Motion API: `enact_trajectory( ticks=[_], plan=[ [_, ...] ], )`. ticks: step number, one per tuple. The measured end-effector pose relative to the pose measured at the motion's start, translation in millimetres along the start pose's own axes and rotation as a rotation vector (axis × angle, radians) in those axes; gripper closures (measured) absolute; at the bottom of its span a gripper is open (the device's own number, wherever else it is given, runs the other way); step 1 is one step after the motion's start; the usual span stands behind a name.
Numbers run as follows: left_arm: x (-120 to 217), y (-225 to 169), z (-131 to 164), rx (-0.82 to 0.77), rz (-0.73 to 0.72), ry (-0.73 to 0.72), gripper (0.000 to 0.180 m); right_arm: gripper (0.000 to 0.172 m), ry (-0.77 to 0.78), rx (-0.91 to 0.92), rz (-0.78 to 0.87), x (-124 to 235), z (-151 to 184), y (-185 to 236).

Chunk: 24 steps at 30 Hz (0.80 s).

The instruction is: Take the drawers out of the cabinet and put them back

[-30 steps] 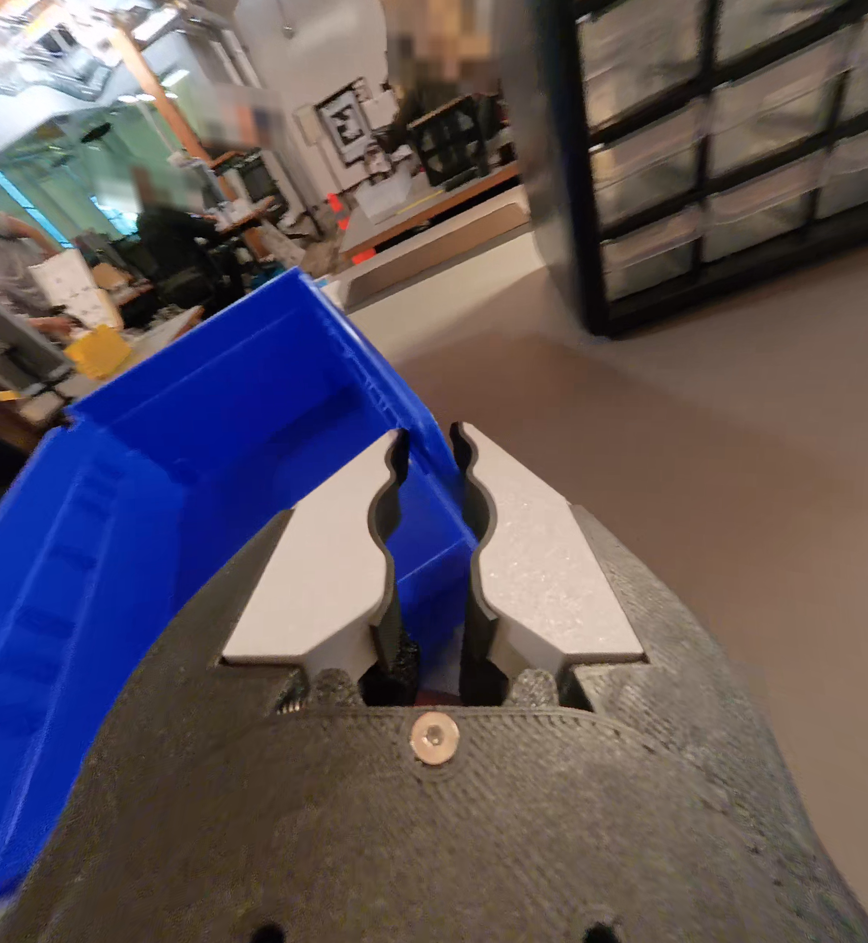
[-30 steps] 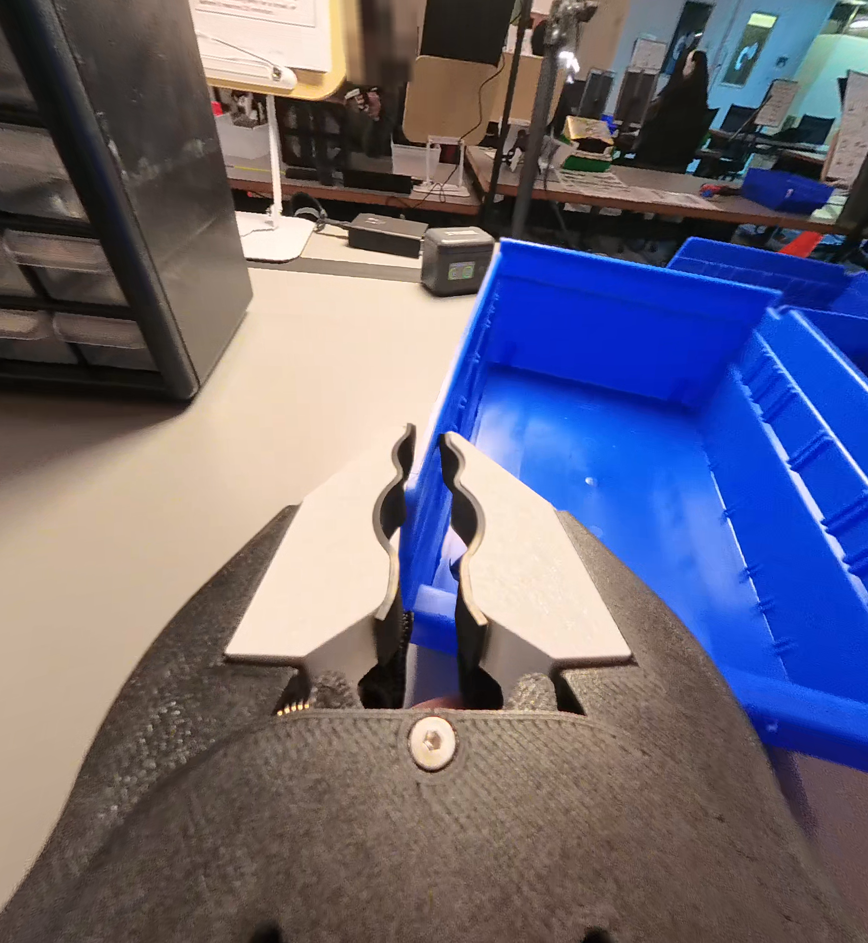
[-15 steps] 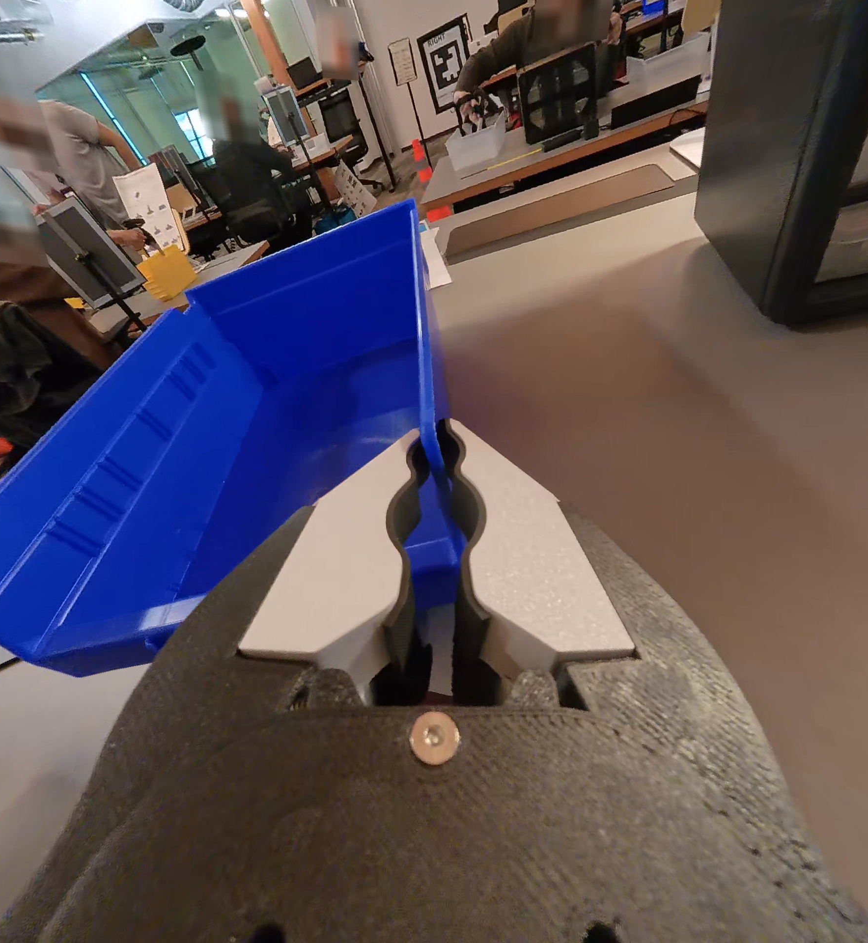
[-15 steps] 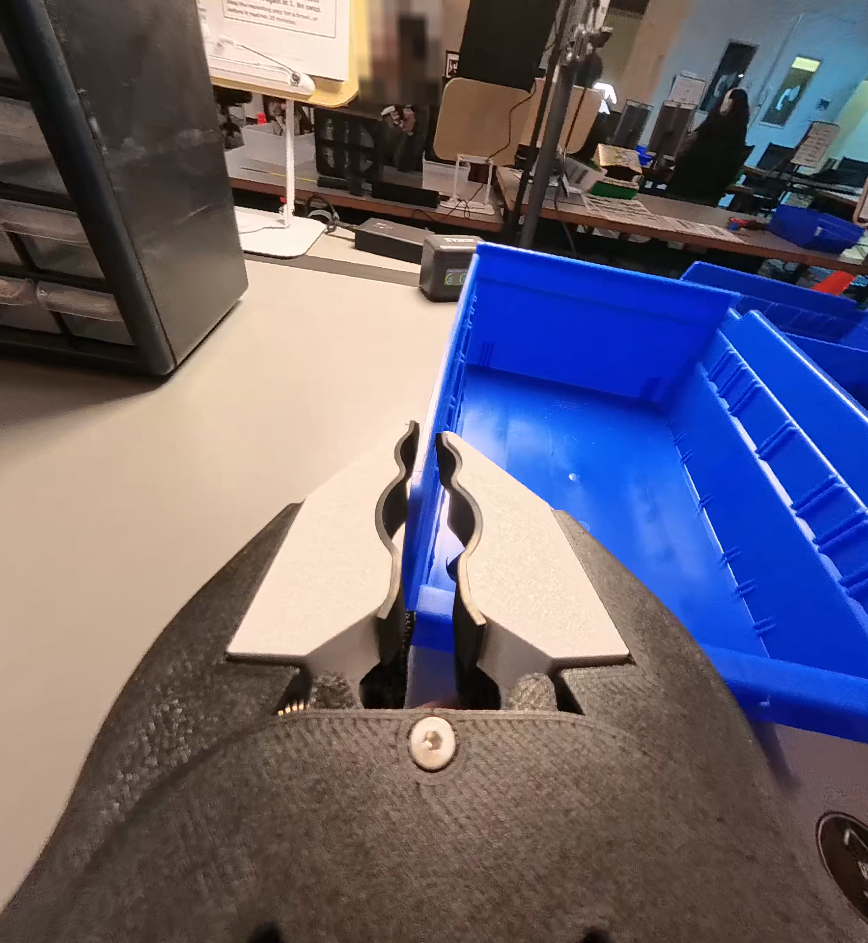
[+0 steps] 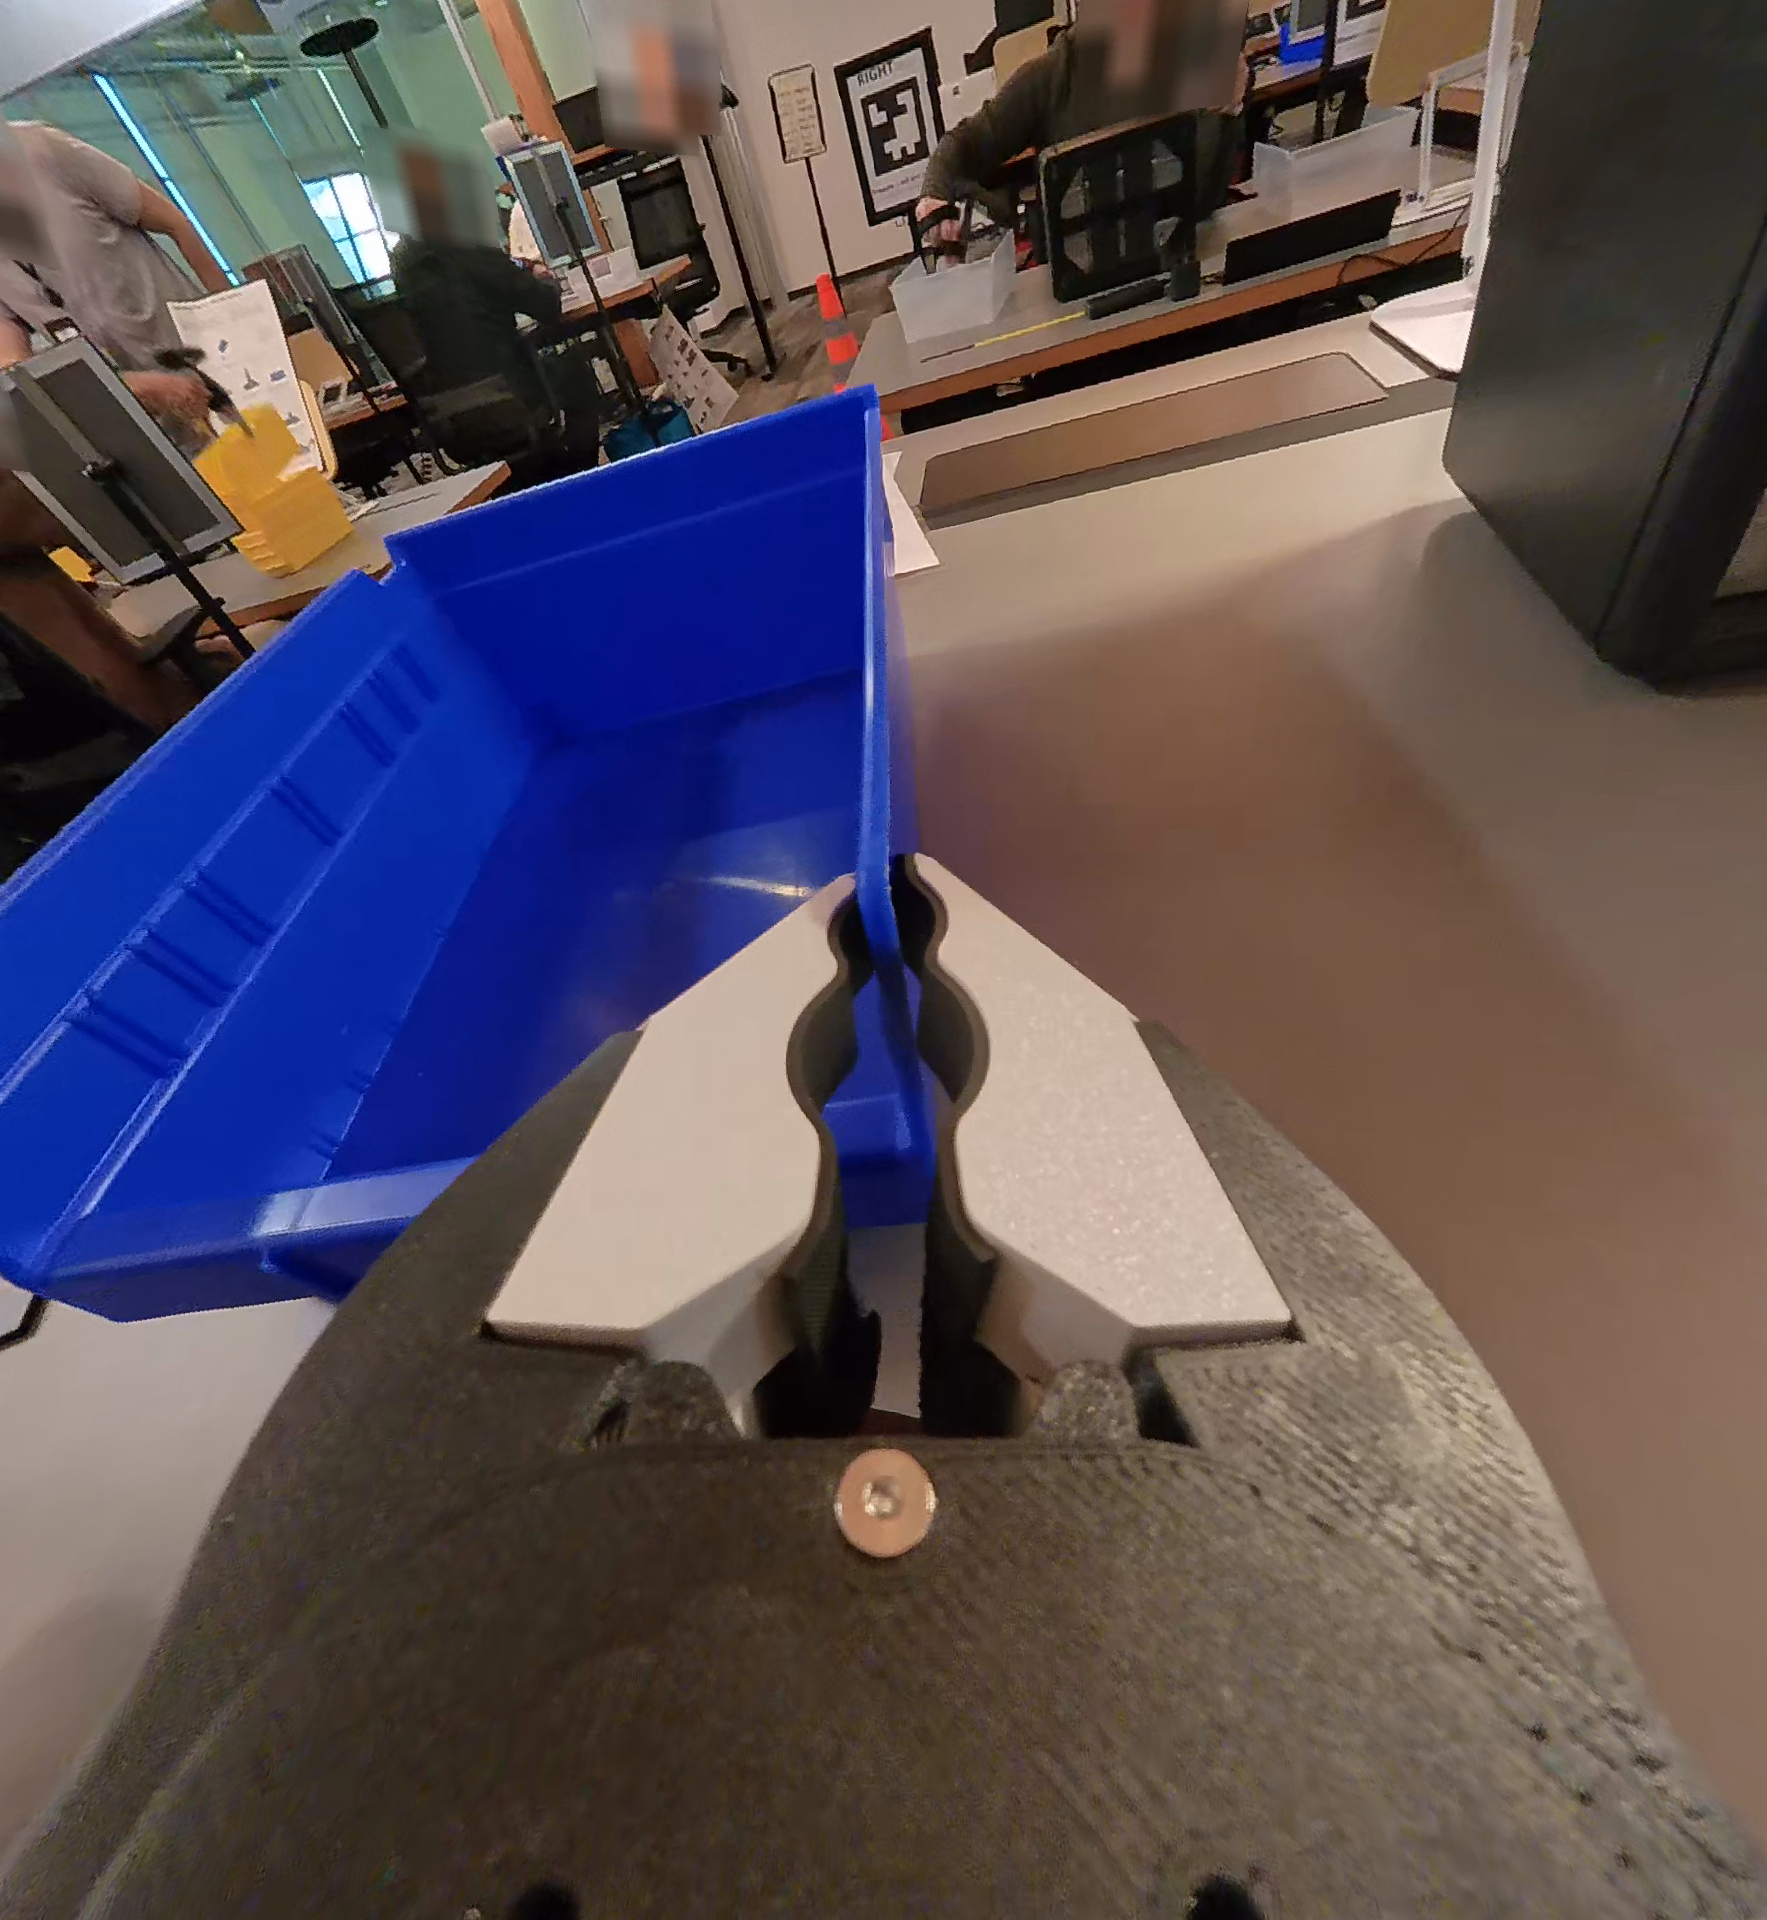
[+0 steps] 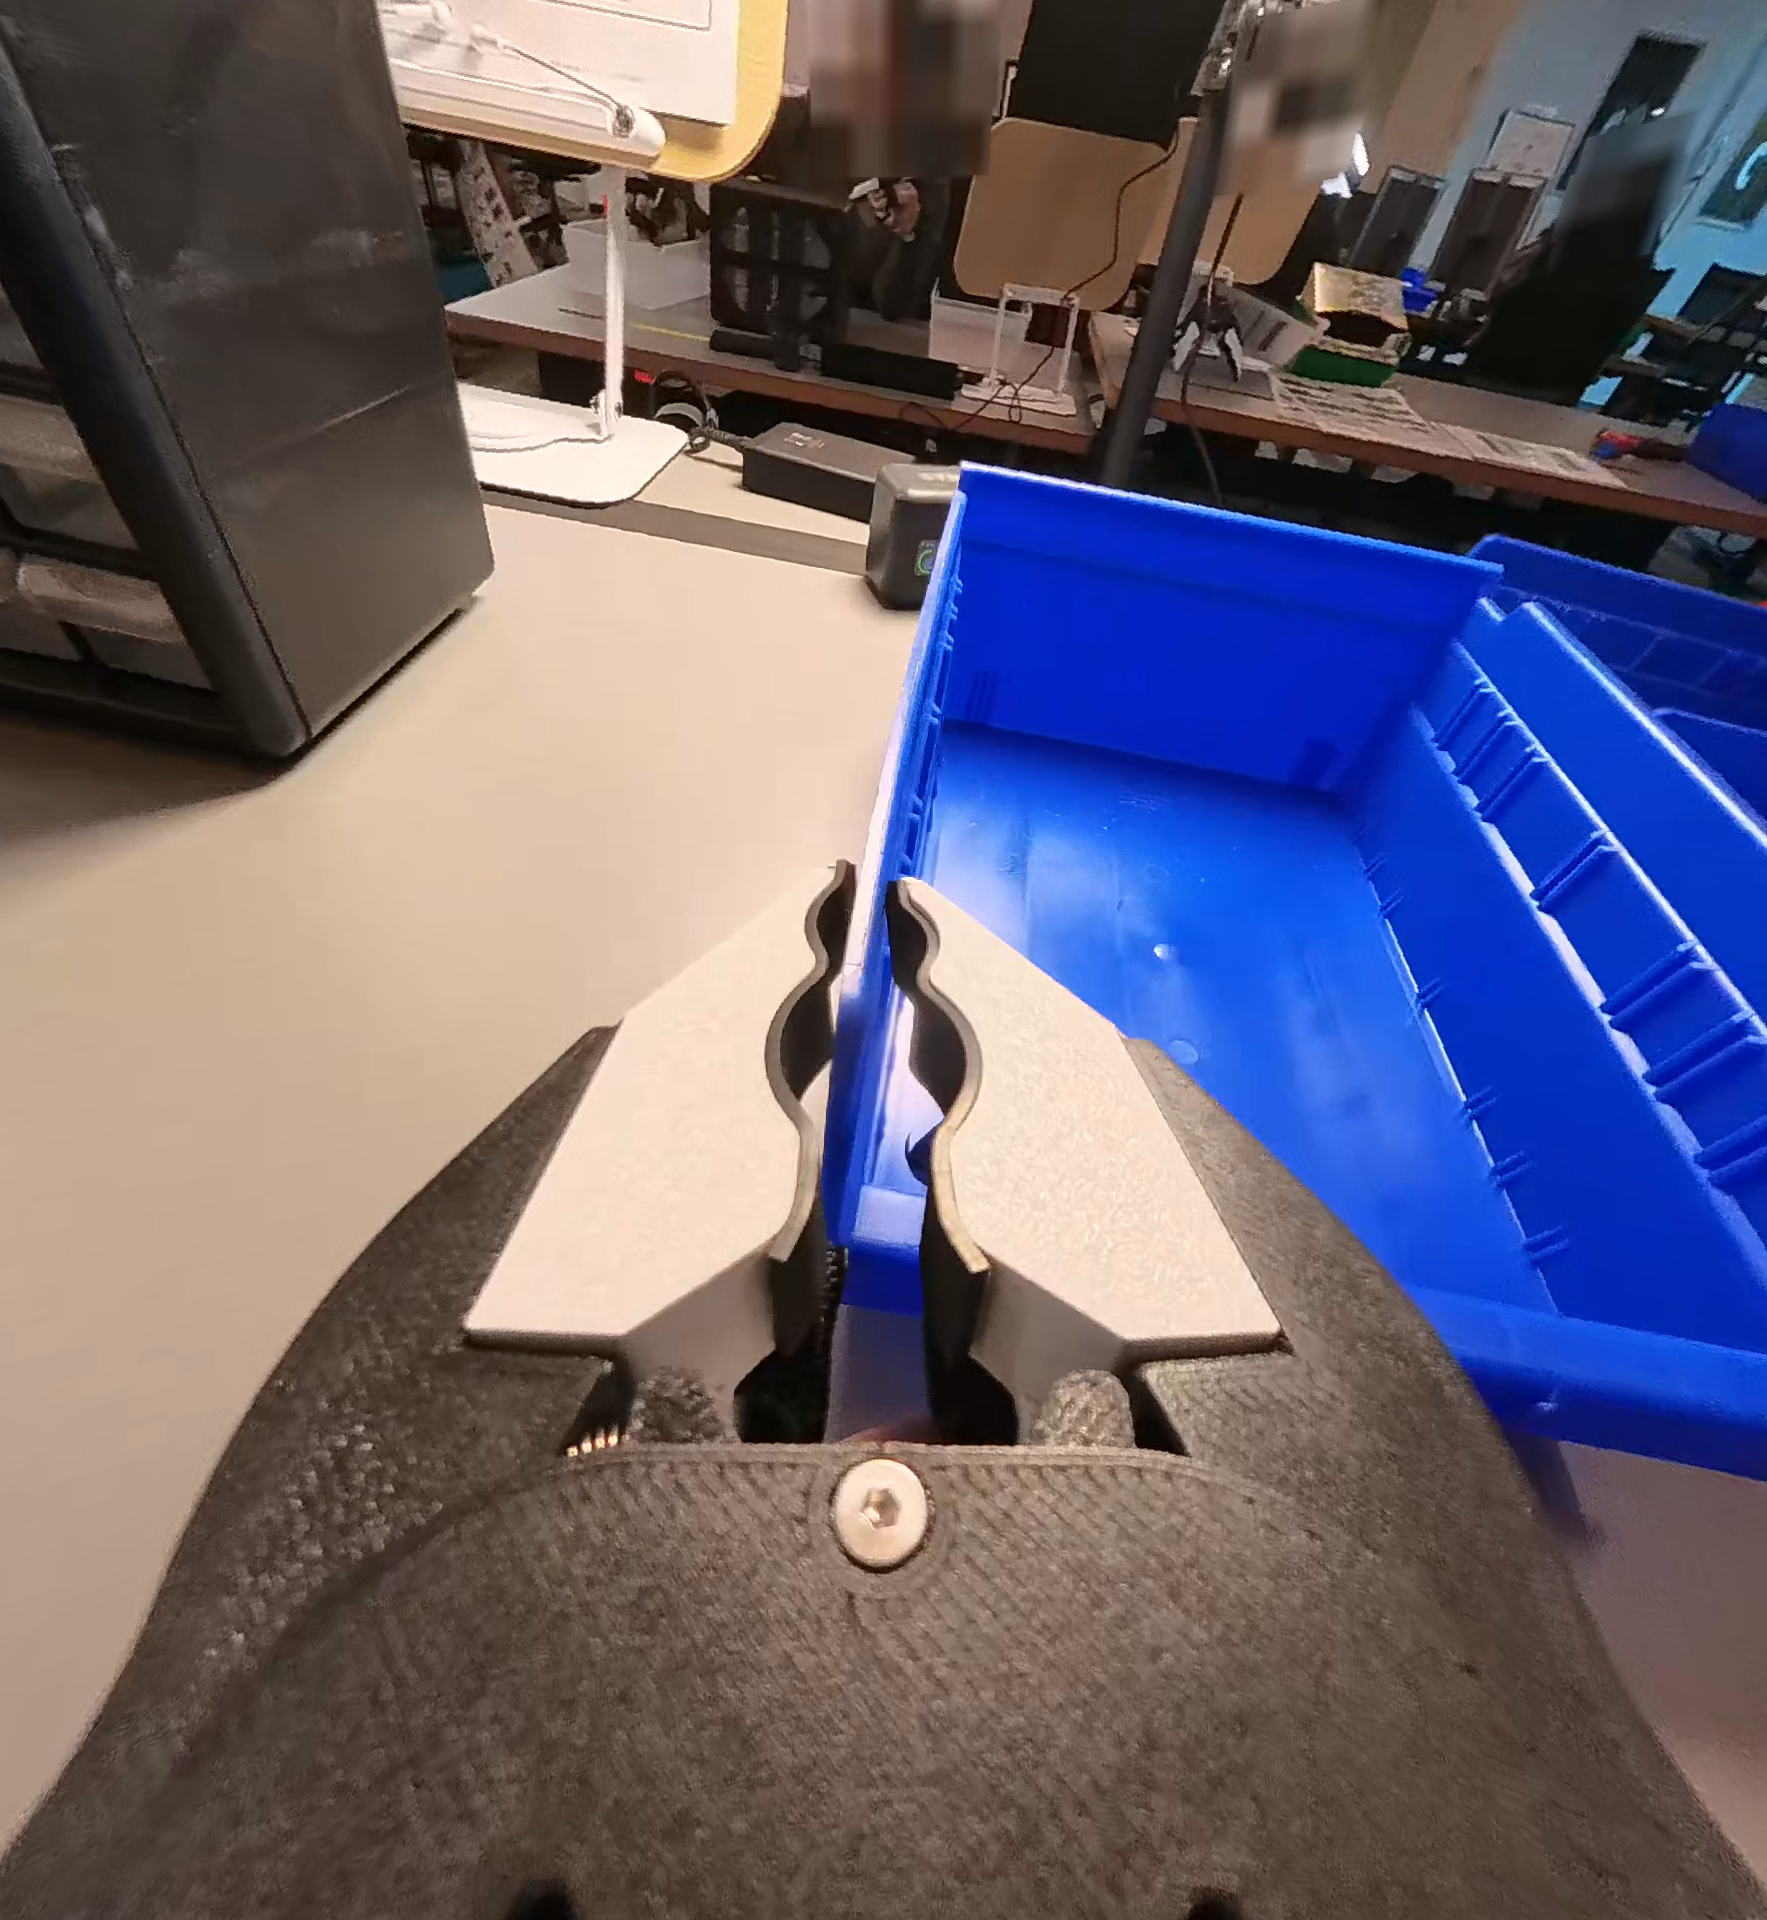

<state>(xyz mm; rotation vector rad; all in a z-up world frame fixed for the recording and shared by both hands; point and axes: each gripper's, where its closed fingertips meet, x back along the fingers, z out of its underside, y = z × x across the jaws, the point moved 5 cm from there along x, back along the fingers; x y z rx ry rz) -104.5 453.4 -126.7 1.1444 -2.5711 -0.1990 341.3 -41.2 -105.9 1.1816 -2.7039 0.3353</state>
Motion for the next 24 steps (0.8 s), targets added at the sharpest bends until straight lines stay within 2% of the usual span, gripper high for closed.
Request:
enact_trajectory(
  ticks=[5, 11, 16, 24],
  plan=[
    [-1, 3, 0, 0.039, 0.027, 0.003, 0.178, 0.163, 0.002, -0.036, -0.004, -15, -3, -4],
    [-3, 6, 0, 0.061, 0.037, 0.016, 0.177, 0.165, 0.009, -0.054, 0.059, -3, 0, -1],
    [-6, 14, 0, 0.003, 0.020, 0.042, 0.178, 0.165, 0.029, -0.044, 0.102, 9, 1, 5],
    [-6, 27, 3, 0.028, 0.041, 0.044, 0.178, 0.166, 0.017, -0.047, 0.095, 4, 0, 6]
  ],
)
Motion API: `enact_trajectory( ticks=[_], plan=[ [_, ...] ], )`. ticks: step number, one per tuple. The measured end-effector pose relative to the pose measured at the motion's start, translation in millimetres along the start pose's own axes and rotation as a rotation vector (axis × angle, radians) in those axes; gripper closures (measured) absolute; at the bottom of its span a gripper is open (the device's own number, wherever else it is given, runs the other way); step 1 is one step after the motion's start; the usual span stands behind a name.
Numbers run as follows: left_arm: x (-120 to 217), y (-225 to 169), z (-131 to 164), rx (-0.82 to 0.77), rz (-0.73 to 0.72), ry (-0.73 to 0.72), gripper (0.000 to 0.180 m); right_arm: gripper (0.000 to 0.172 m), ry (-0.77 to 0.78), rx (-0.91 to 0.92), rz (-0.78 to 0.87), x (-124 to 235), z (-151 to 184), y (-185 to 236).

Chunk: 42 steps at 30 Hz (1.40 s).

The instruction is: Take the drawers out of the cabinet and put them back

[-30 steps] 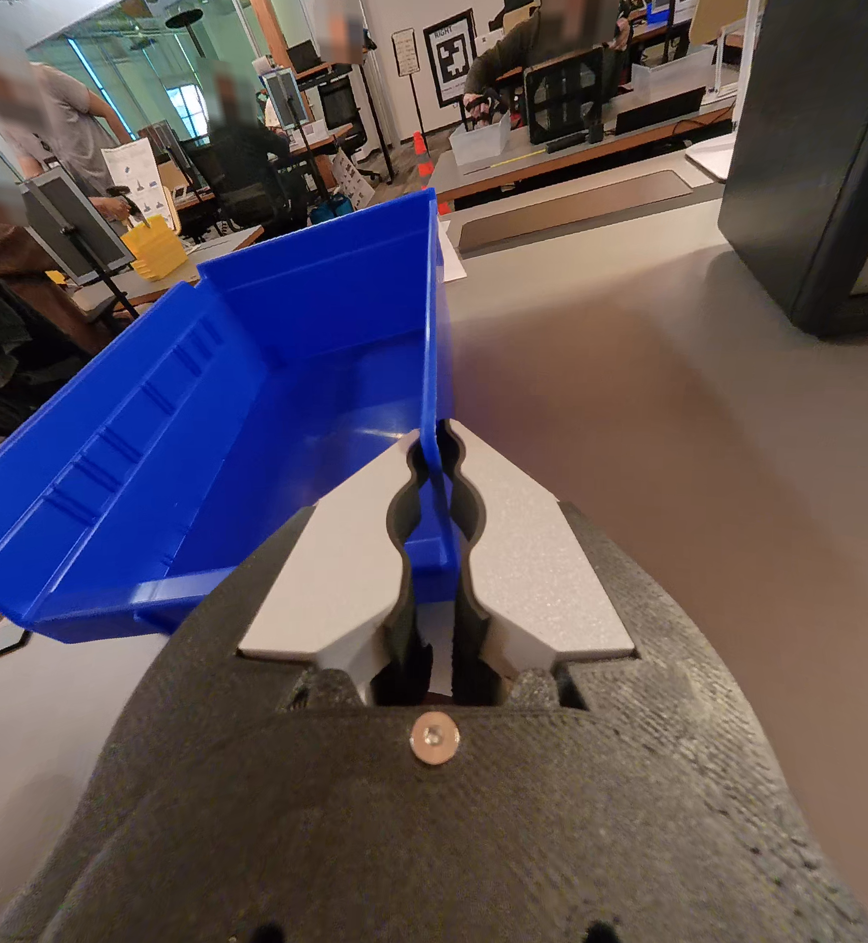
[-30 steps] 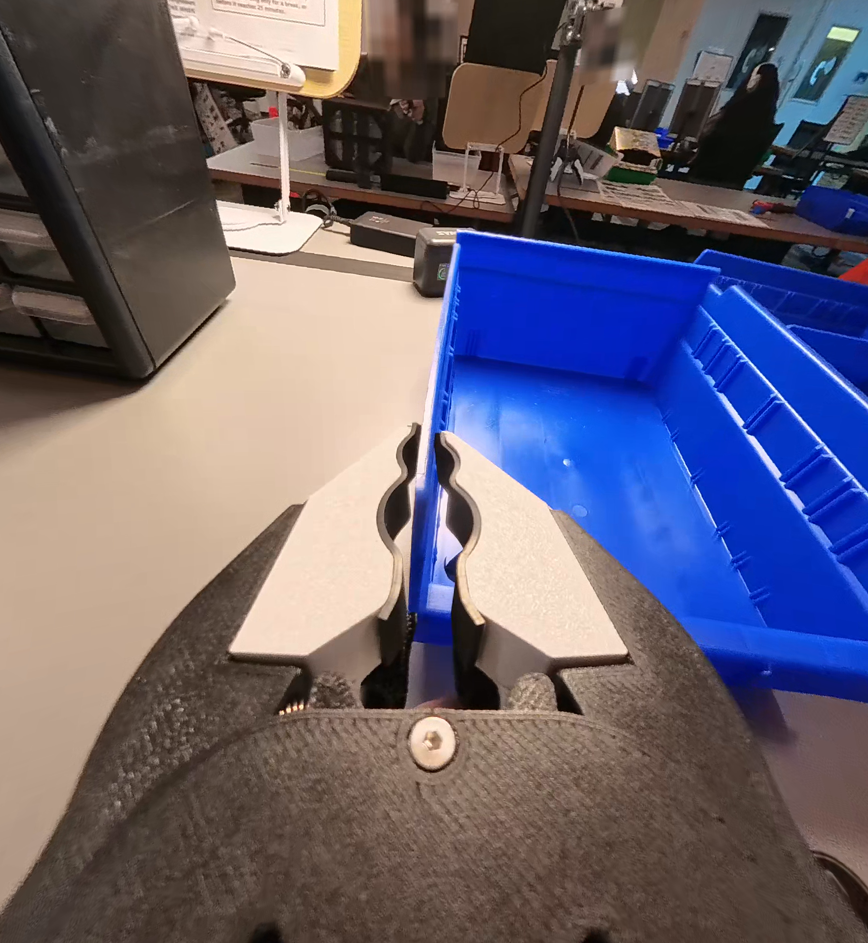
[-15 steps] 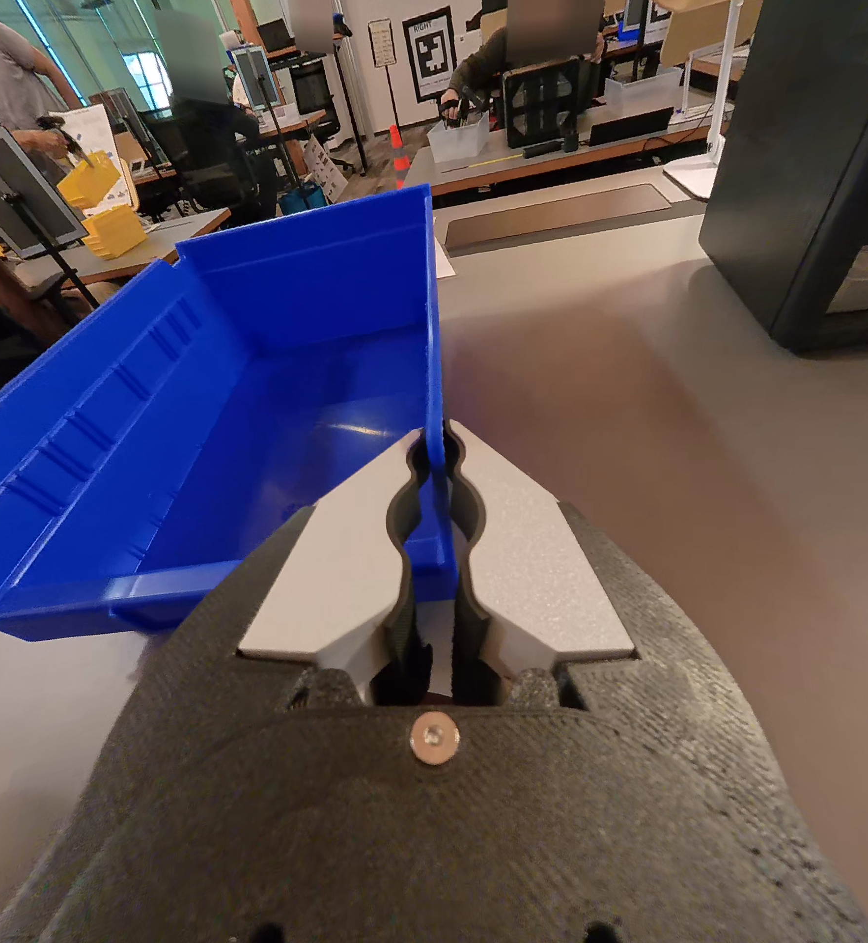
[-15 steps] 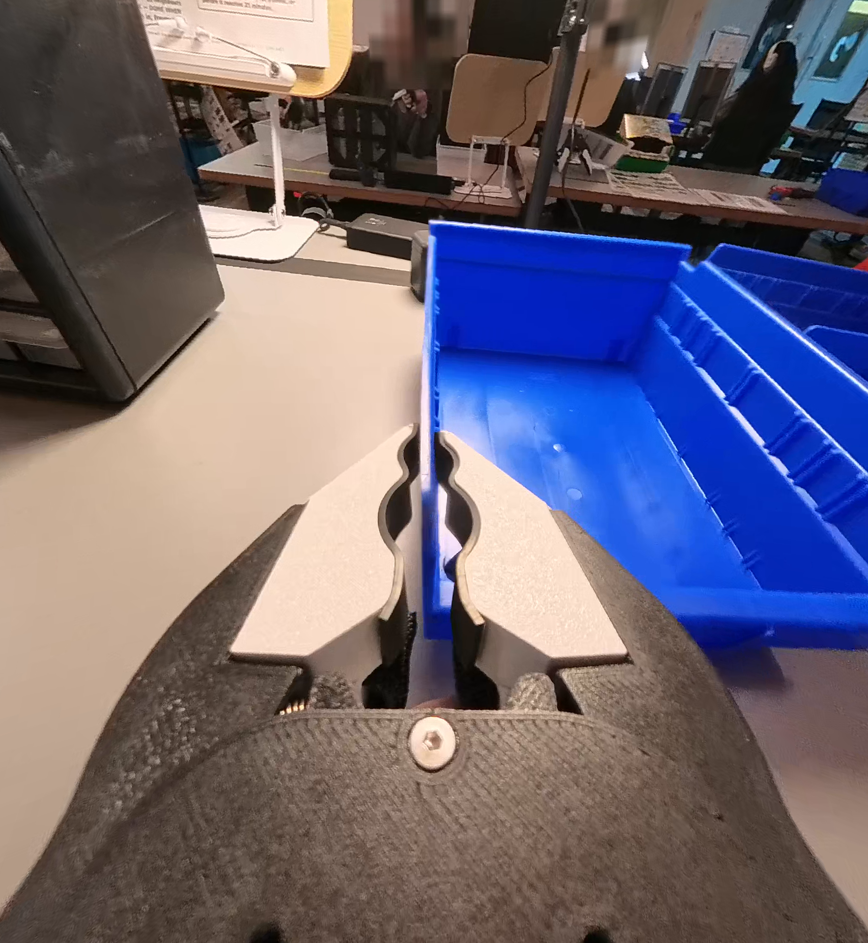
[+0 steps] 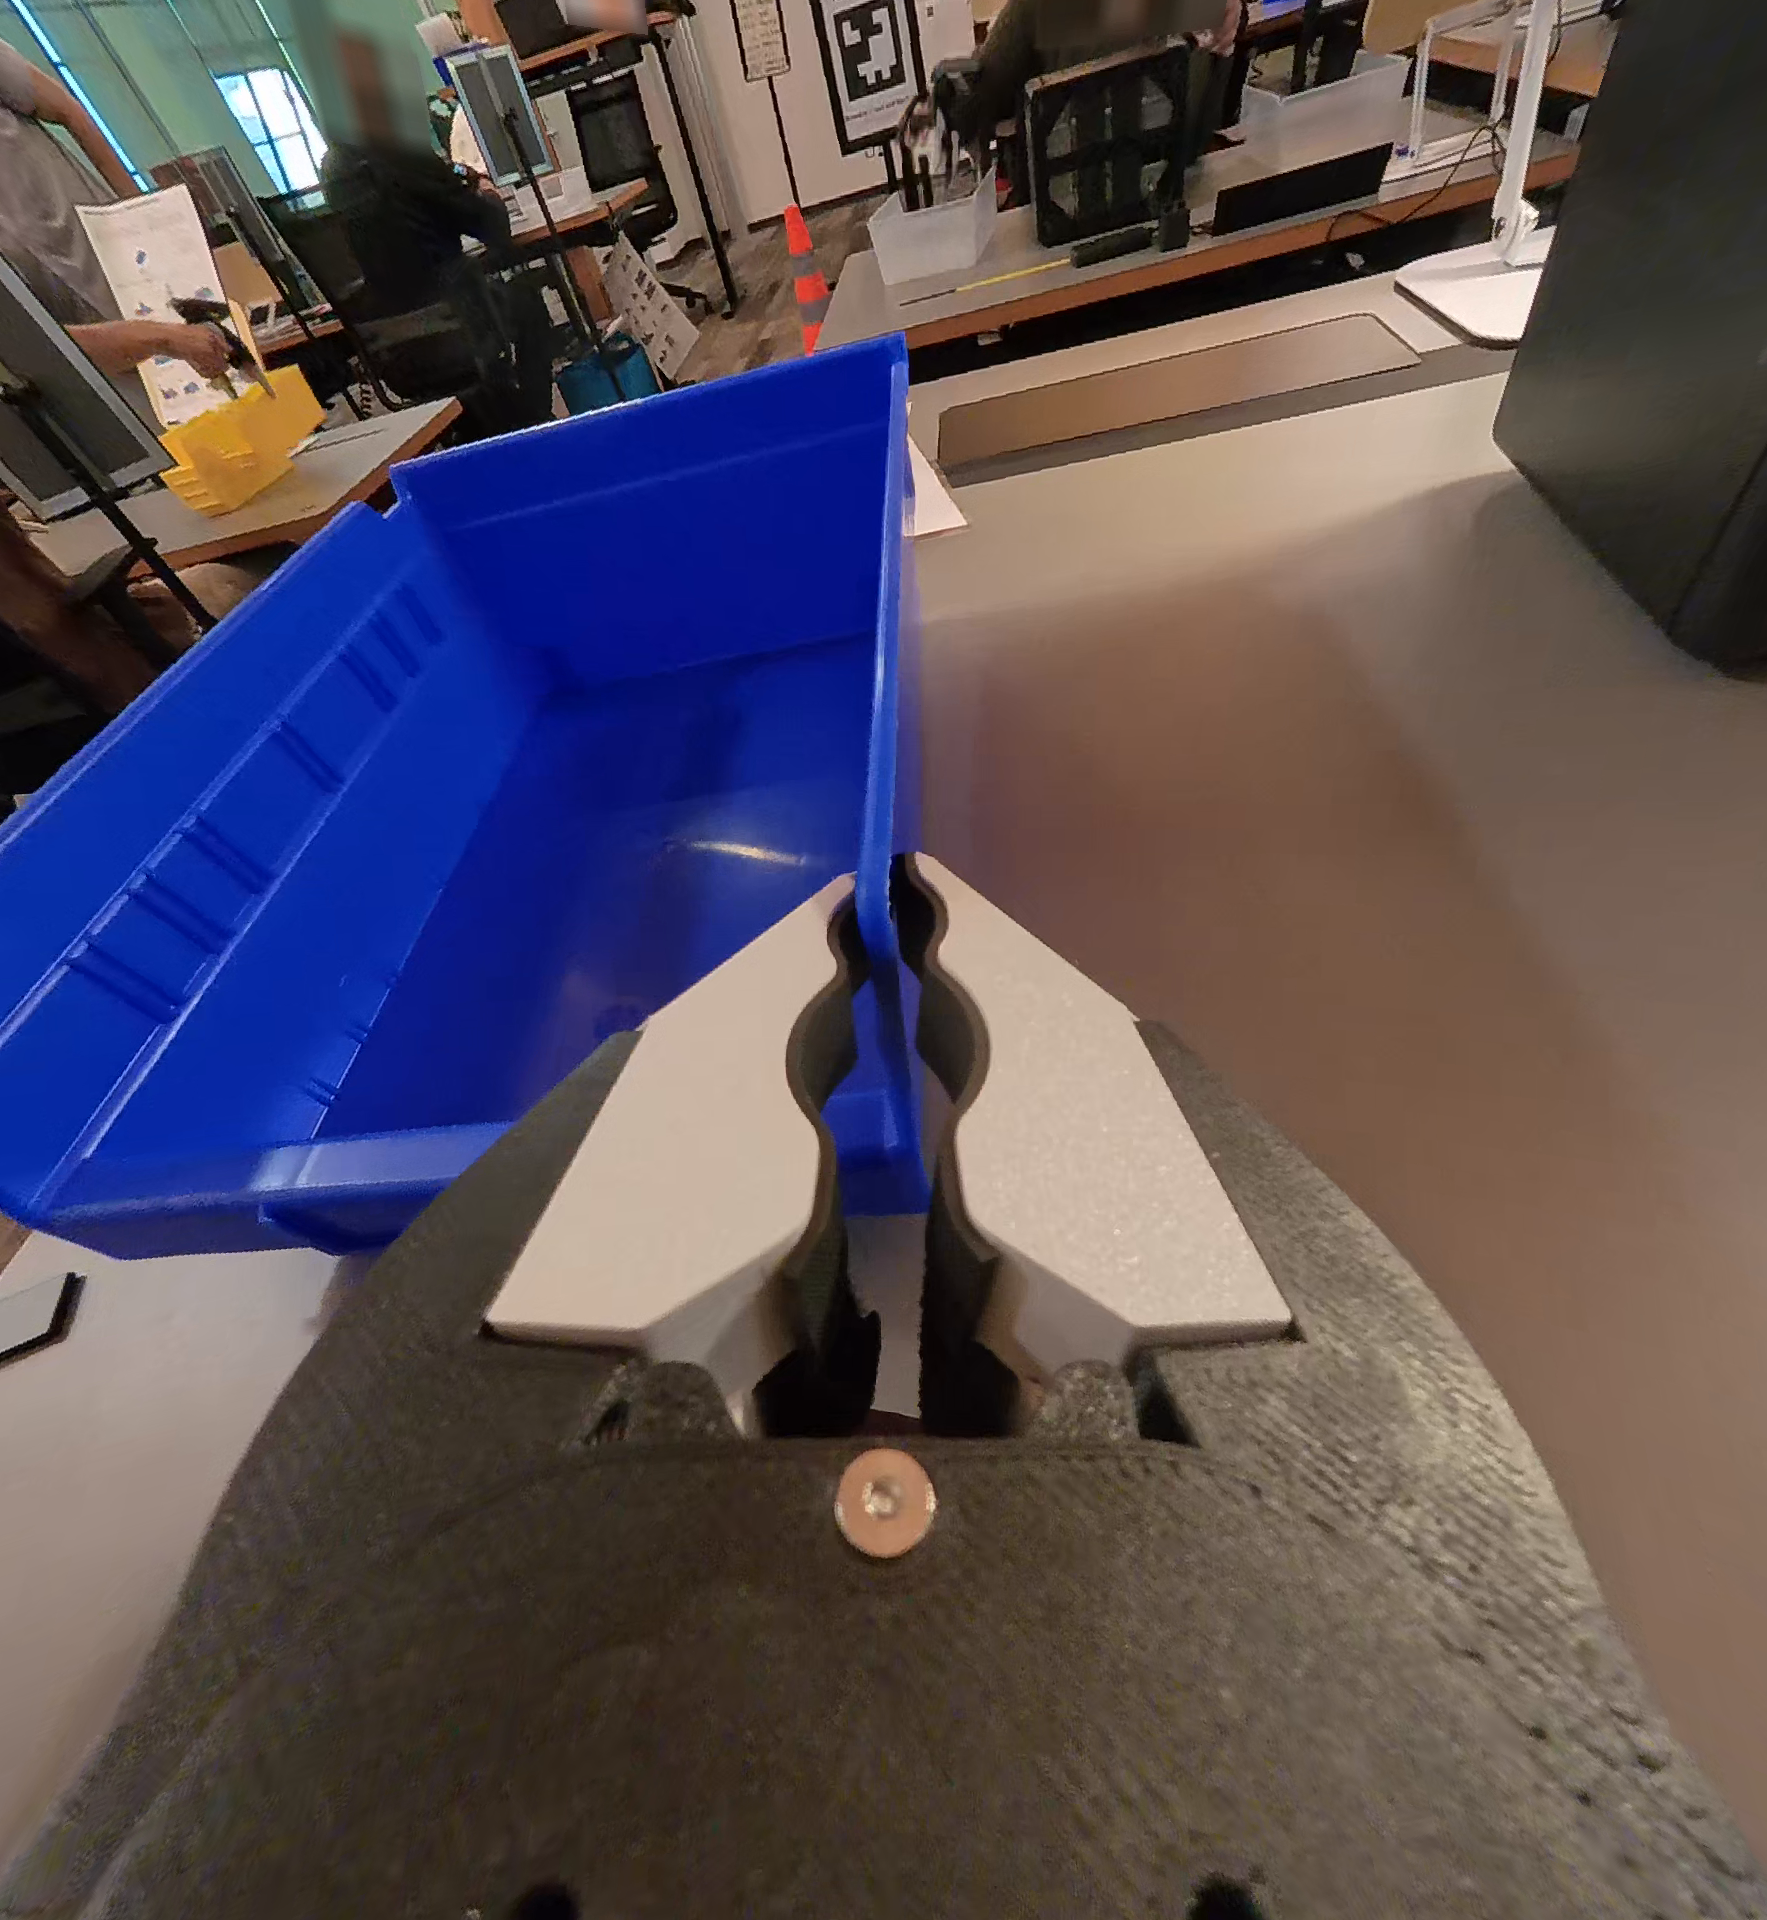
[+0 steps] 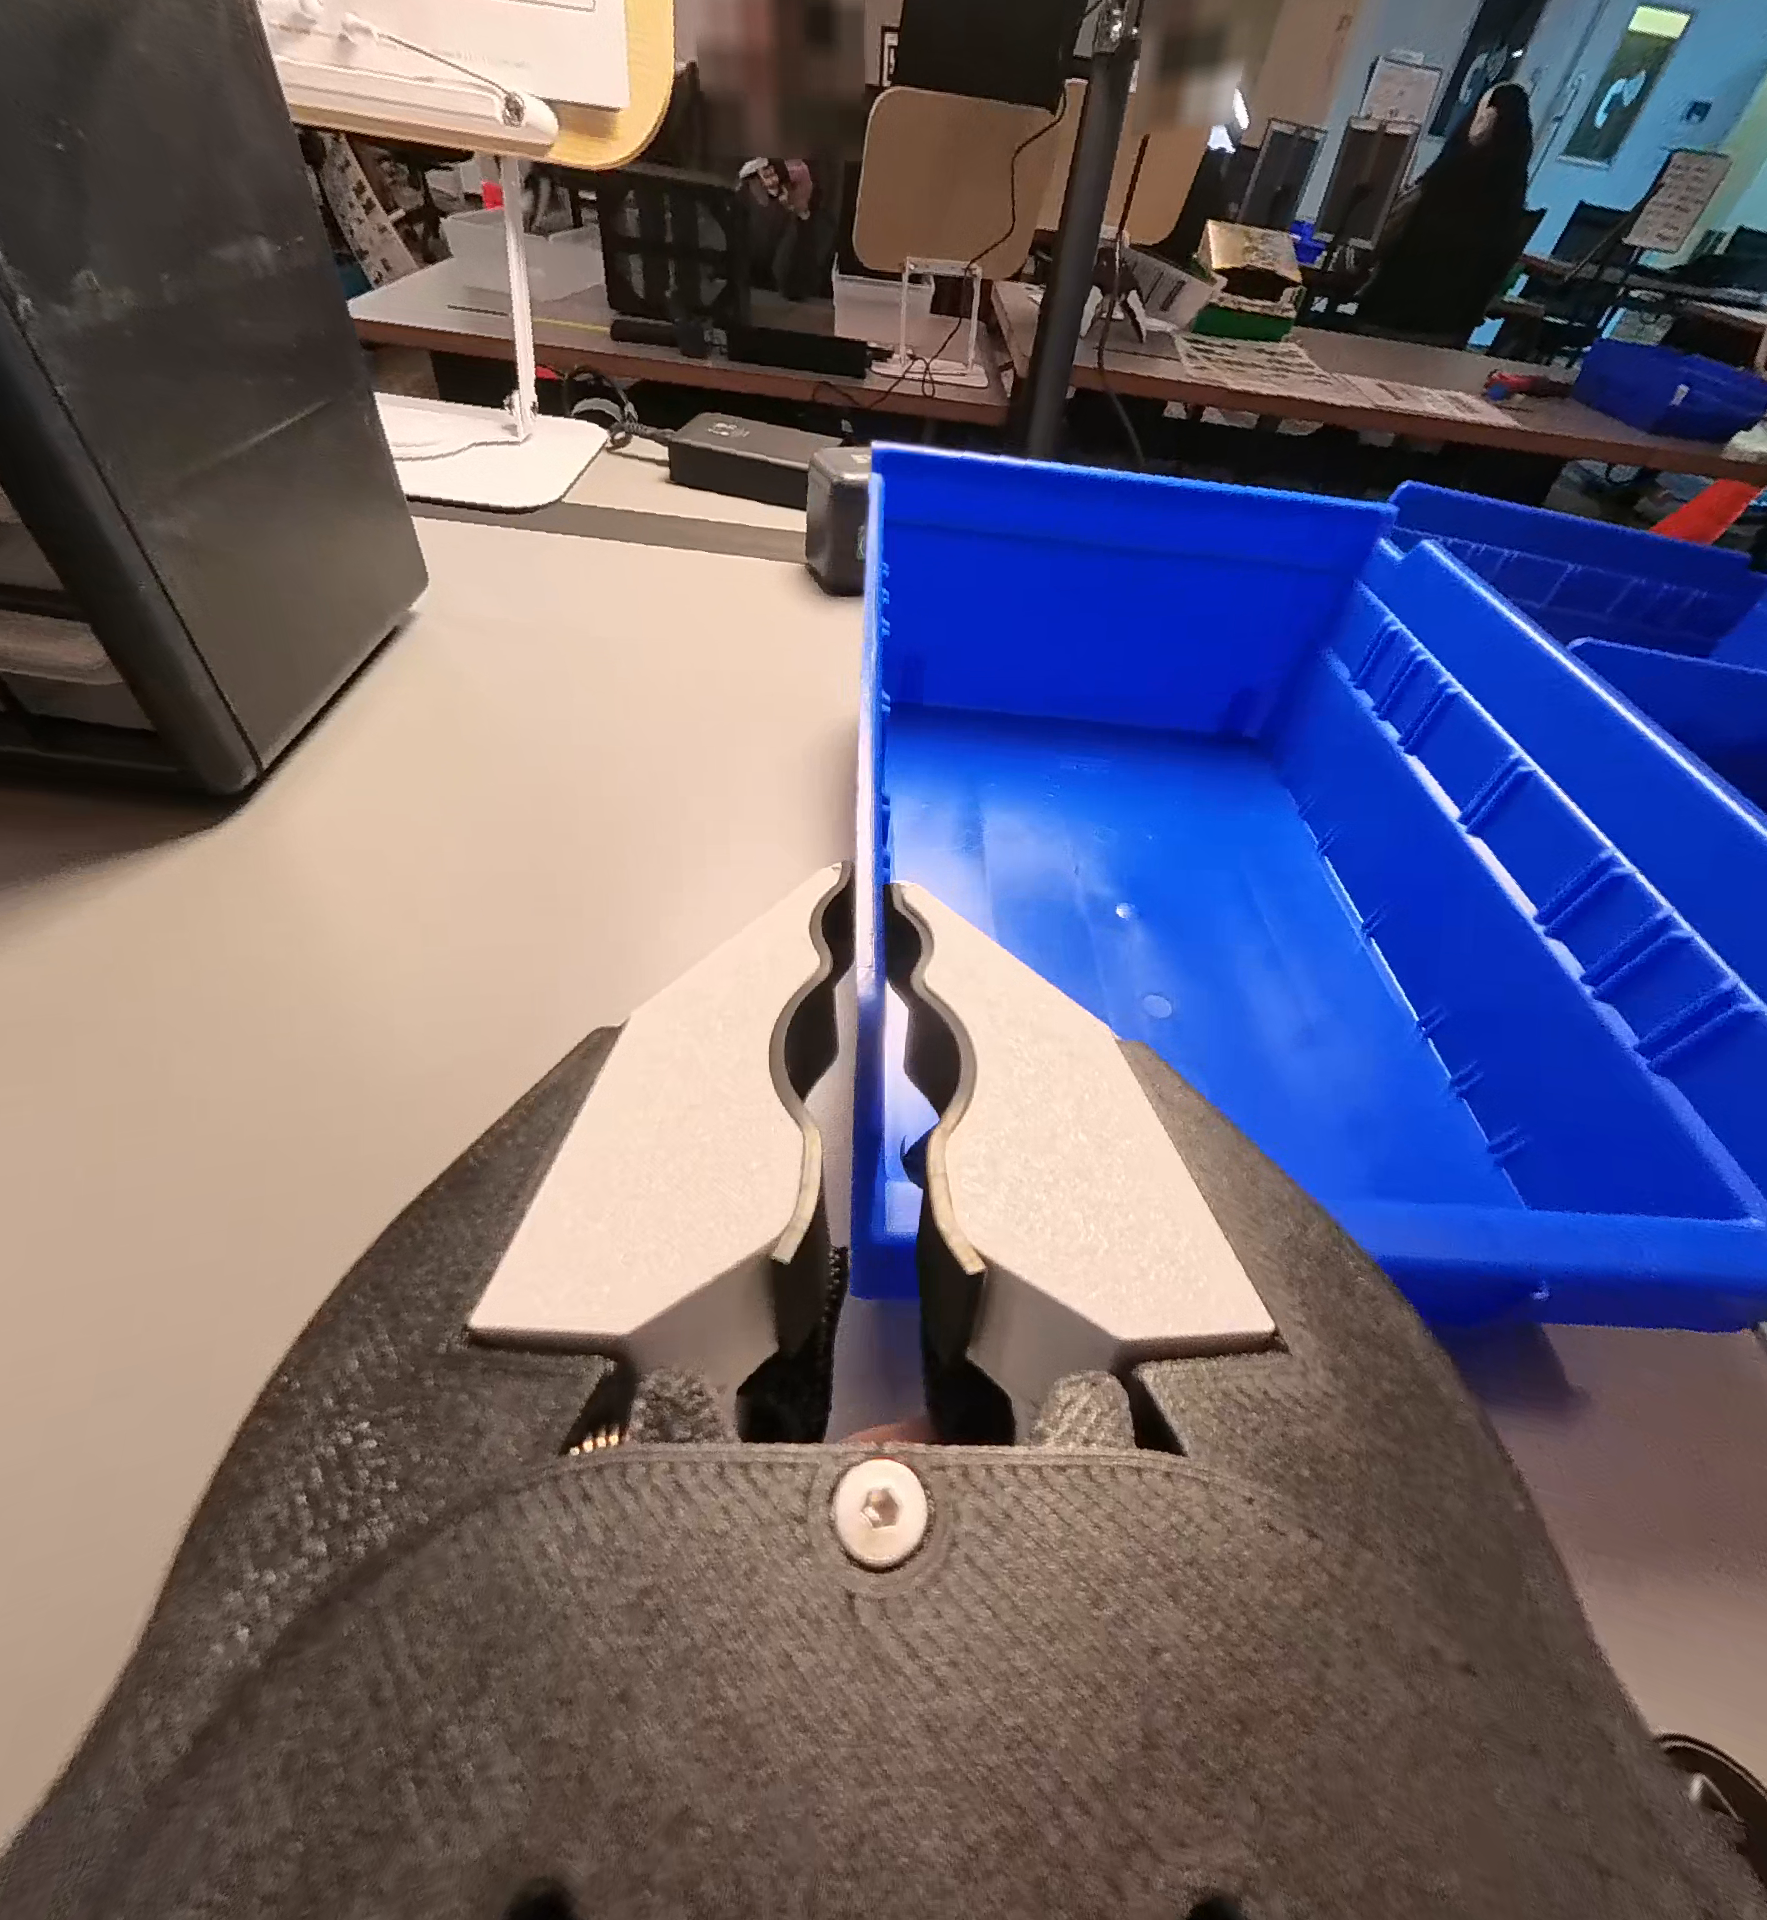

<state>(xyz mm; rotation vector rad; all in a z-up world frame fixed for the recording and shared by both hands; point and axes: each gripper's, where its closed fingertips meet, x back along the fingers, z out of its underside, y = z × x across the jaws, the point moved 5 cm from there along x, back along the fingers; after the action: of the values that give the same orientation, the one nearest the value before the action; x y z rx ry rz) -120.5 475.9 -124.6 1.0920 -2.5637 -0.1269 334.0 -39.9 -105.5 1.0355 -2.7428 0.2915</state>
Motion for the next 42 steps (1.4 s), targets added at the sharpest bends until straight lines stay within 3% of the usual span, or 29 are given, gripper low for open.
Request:
enact_trajectory(
  ticks=[13, 15, 20, 26, 30, 36, 42],
  plan=[
    [1, 0, 0, 0.004, 0.026, -0.004, 0.177, 0.166, 0.027, 0.013, -0.013, 6, -1, -2],
    [3, 0, 0, -0.005, 0.016, -0.017, 0.172, 0.158, 0.023, 0.031, -0.021, 9, -3, -1],
    [27, -1, -10, 0.068, 0.057, -0.139, 0.143, 0.141, -0.029, 0.058, -0.053, 28, -18, 1],
    [65, -5, -42, -0.003, 0.055, -0.302, 0.142, 0.139, -0.180, 0.031, -0.223, 44, -54, 31],
    [63, -39, -65, -0.007, 0.210, -0.375, 0.141, 0.139, -0.298, -0.022, -0.416, 34, -75, 72],
    [31, -102, -88, 0.091, 0.513, -0.396, 0.141, 0.140, -0.433, -0.053, -0.610, 2, -105, 129],
    [-7, -134, -61, 0.192, 0.607, -0.328, 0.142, 0.140, -0.422, -0.076, -0.667, -31, -84, 161]
  ],
)
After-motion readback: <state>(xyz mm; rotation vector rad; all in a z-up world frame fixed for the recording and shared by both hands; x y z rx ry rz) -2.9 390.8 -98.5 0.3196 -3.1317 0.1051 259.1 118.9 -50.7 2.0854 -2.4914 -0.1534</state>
